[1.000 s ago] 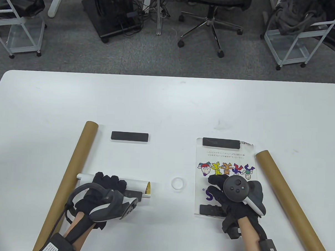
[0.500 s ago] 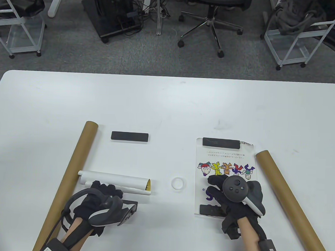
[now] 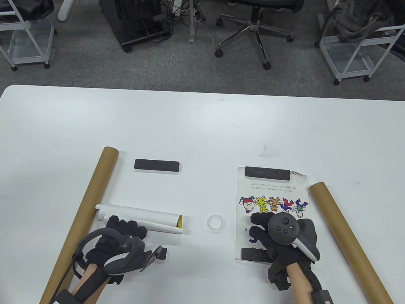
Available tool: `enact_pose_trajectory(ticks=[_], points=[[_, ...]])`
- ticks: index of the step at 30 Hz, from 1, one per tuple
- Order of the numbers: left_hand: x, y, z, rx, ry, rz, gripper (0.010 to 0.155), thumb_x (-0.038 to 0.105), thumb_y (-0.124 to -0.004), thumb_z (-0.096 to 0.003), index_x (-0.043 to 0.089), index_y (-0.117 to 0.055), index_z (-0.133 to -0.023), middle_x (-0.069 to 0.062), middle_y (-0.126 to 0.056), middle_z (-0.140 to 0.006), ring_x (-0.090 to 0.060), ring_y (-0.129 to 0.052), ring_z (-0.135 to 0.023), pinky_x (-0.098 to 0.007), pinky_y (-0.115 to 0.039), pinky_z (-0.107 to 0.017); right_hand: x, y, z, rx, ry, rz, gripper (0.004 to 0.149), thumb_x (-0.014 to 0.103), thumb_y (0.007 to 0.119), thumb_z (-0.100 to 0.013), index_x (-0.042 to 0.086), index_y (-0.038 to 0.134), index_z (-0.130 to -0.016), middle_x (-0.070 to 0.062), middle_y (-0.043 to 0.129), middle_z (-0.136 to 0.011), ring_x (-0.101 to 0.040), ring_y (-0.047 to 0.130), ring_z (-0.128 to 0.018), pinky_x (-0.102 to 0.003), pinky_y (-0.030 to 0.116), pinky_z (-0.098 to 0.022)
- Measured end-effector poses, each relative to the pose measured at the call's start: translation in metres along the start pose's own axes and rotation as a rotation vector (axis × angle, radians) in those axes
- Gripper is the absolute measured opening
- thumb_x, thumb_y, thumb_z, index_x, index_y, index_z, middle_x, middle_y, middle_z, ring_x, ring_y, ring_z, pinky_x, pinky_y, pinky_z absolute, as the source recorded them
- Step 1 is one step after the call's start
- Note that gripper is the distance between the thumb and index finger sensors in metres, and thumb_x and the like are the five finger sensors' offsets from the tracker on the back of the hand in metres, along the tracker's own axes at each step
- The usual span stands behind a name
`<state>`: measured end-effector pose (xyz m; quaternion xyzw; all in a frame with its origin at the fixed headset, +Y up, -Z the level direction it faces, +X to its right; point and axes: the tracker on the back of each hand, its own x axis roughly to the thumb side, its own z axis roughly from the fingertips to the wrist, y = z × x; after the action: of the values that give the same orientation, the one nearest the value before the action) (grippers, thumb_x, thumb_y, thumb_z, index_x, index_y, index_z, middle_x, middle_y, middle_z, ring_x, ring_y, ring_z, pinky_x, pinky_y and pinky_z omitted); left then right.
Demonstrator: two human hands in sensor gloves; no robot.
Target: Roll up posters and store in mailing tubes
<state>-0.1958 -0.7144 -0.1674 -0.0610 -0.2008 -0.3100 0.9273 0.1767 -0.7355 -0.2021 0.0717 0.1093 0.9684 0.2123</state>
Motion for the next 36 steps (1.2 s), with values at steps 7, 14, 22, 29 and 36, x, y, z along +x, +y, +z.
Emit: enact_pose_trajectory(ticks=[7,14,22,29,36], points=[[-0.019,0.002,-0.006,0.043,0.103,0.025,0.065,0.051,-0.079,-0.0421,0.038,-0.066,-0.104,0.007,-0.081,-0.107,-0.018,-0.093,-0.094,-0.049,-0.071,-0.08,0.0,0.0,-0.001,0.003,0.0,0.0,0.052,0.037,0.071,-0.053,0.014,0.069,-0.099,-0.018,0.074,-0.104,-0.048,0.076,-0.091,-0.072,0.058,-0.067],[-0.02,-0.011,-0.025,-0.022,0.111,0.022,0.066,0.052,-0.079,-0.0415,0.038,-0.065,-0.105,0.006,-0.079,-0.109,-0.019,-0.091,-0.097,-0.05,-0.071,-0.08,0.001,0.0,-0.001,0.006,0.0,0.004,0.052,0.037,0.071,-0.053,0.014,0.069,-0.099,-0.019,0.075,-0.104,-0.048,0.076,-0.09,-0.072,0.059,-0.067],[-0.012,-0.022,-0.04,-0.054,0.105,0.013,0.065,0.051,-0.08,-0.0414,0.038,-0.065,-0.103,0.009,-0.082,-0.106,-0.017,-0.093,-0.095,-0.049,-0.072,-0.08,0.001,0.001,-0.001,0.011,0.005,0.002,0.052,0.037,0.071,-0.053,0.014,0.069,-0.099,-0.019,0.075,-0.104,-0.048,0.076,-0.09,-0.072,0.059,-0.067],[-0.012,-0.016,-0.042,0.03,0.117,0.025,0.044,0.05,-0.081,-0.0409,0.044,-0.076,-0.084,0.015,-0.089,-0.095,-0.014,-0.098,-0.089,-0.049,-0.073,-0.079,0.0,0.0,-0.001,0.012,0.007,0.0,0.052,0.037,0.071,-0.053,0.015,0.069,-0.099,-0.018,0.075,-0.104,-0.048,0.076,-0.09,-0.072,0.058,-0.067],[-0.021,0.017,-0.029,0.161,0.16,0.063,0.038,0.047,-0.082,-0.0409,0.044,-0.08,-0.079,0.016,-0.099,-0.087,-0.011,-0.108,-0.079,-0.048,-0.075,-0.079,0.001,0.0,0.0,0.007,0.002,-0.001,0.052,0.037,0.071,-0.053,0.015,0.069,-0.099,-0.018,0.074,-0.104,-0.048,0.076,-0.09,-0.071,0.059,-0.067]])
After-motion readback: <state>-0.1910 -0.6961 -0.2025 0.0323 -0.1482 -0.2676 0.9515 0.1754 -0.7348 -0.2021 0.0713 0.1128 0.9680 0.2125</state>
